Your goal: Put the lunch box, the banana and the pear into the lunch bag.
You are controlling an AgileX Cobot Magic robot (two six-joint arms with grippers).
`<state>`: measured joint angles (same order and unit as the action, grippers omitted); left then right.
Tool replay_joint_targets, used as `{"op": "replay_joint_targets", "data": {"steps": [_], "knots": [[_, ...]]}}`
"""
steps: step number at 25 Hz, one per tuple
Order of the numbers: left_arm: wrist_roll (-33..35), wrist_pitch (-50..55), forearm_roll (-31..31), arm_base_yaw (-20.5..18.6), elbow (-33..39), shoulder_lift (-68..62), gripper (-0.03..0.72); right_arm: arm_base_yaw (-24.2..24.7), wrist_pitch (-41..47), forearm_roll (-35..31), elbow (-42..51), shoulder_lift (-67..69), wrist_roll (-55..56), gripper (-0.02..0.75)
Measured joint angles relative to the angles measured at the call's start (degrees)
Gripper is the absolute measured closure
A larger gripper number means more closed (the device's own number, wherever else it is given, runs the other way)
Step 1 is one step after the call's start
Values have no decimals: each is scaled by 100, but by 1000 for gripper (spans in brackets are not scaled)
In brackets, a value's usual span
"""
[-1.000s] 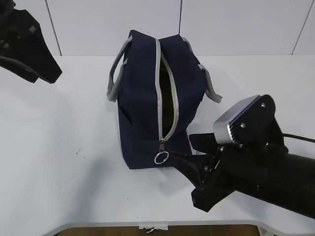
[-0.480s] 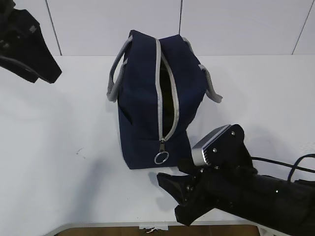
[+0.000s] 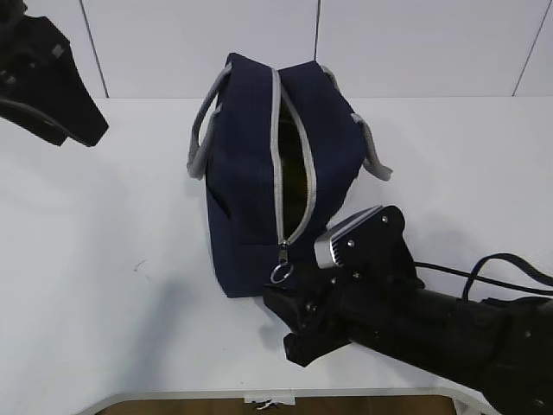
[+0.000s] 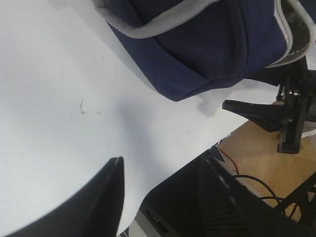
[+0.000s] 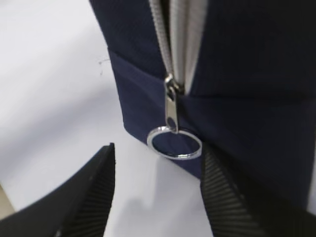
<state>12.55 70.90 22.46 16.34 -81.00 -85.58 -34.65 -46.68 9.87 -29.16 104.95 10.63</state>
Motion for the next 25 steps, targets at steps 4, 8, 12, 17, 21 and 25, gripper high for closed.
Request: {"op": "replay_joint_targets", "data": {"steps": [4, 8, 12, 17, 21, 25], "knots": [[0, 0, 0, 0, 0, 0, 316, 0, 0, 0, -25, 15, 0, 305], [0, 0, 0, 0, 0, 0, 316, 0, -91, 267, -25, 25, 0, 305], [0, 0, 0, 0, 0, 0, 316, 0, -237, 608, -25, 36, 0, 305], [0, 0, 0, 0, 0, 0, 316, 0, -226, 442, -25, 36, 0, 305], [0, 0, 0, 0, 0, 0, 316, 0, -156, 299, -25, 36, 46, 305], [0, 0, 0, 0, 0, 0, 317, 0, -94, 133, -25, 36, 81, 305]]}}
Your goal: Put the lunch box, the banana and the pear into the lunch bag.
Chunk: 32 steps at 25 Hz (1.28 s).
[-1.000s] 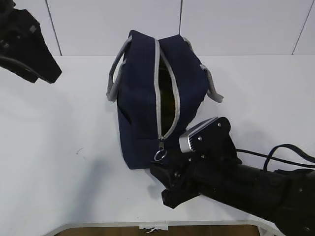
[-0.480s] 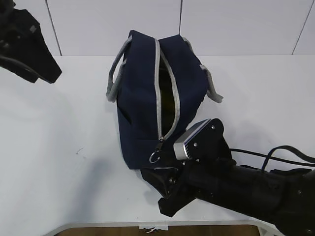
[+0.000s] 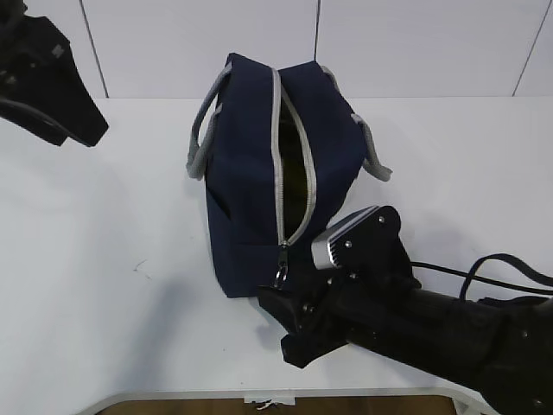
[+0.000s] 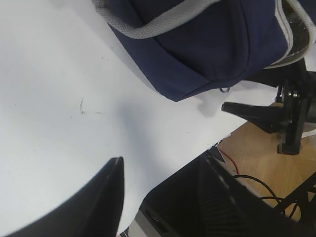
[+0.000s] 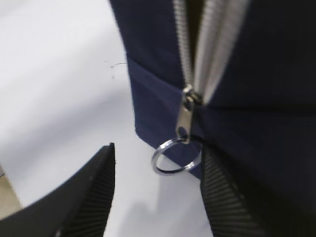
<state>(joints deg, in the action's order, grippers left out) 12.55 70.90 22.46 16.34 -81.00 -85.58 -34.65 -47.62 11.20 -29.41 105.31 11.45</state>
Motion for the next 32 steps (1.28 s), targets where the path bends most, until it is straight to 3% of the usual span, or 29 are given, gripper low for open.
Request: {"op": "replay_joint_targets", "data": {"steps": [6, 13, 26, 32], "knots": [[0, 0, 0, 0, 0, 0, 316, 0, 35, -477, -11, 0, 12, 305], [0, 0, 0, 0, 0, 0, 317, 0, 47, 239, -198, 100, 21, 305], [0, 0, 0, 0, 0, 0, 318, 0, 58, 260, -197, 207, 24, 307], [0, 0, 0, 0, 0, 0, 318, 0, 58, 183, -197, 207, 34, 416]]}}
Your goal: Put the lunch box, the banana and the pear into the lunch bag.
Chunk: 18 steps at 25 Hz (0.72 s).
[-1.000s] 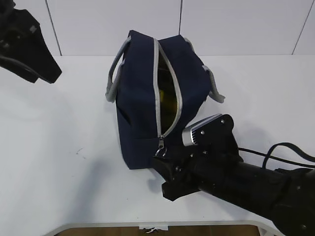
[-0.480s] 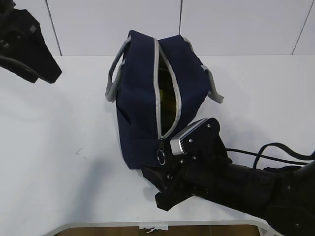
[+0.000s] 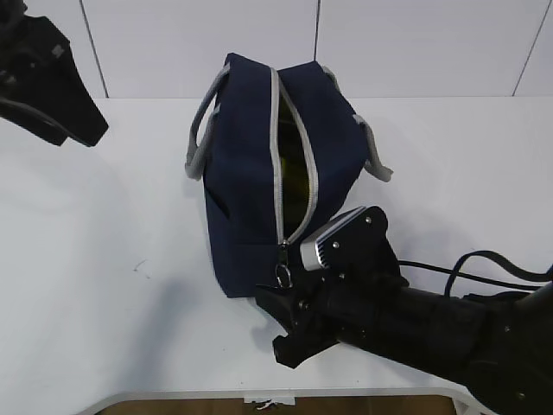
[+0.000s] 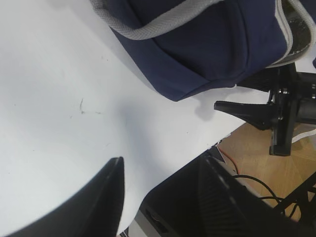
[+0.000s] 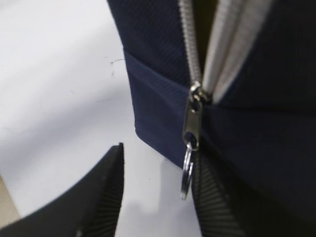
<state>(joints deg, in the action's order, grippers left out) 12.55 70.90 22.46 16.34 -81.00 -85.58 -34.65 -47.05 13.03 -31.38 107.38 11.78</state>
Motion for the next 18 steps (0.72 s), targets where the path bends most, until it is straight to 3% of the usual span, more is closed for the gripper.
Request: {"op": "replay_joint_targets", "data": {"steps": [18], "knots": [[0, 0, 0, 0, 0, 0, 318, 0, 0, -303, 0, 0, 20, 724]]}}
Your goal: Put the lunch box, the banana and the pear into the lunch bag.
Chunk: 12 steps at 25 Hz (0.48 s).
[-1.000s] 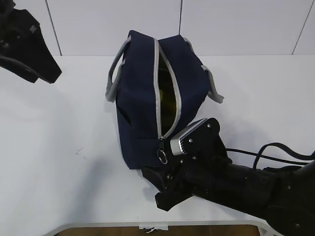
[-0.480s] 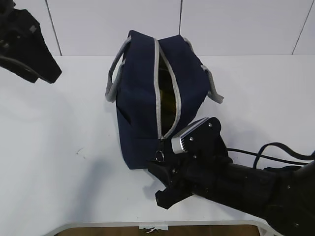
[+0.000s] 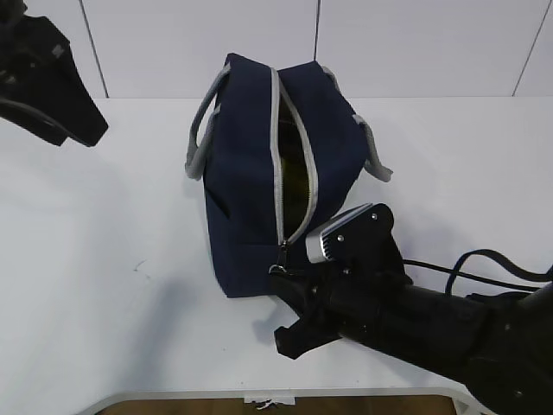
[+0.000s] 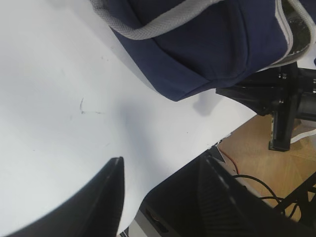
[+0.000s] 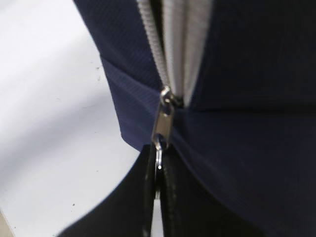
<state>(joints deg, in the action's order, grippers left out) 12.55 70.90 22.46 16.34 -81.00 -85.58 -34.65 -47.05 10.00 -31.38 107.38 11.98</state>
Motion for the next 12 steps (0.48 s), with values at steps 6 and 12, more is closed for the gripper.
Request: {"op": "replay_joint_targets", "data": {"steps": [6, 12], "knots": [[0, 0, 0, 0, 0, 0, 333, 0, 65, -14, 0, 0, 165, 737], [0, 0, 0, 0, 0, 0, 337, 0, 597, -13, 0, -390, 226, 737]]}}
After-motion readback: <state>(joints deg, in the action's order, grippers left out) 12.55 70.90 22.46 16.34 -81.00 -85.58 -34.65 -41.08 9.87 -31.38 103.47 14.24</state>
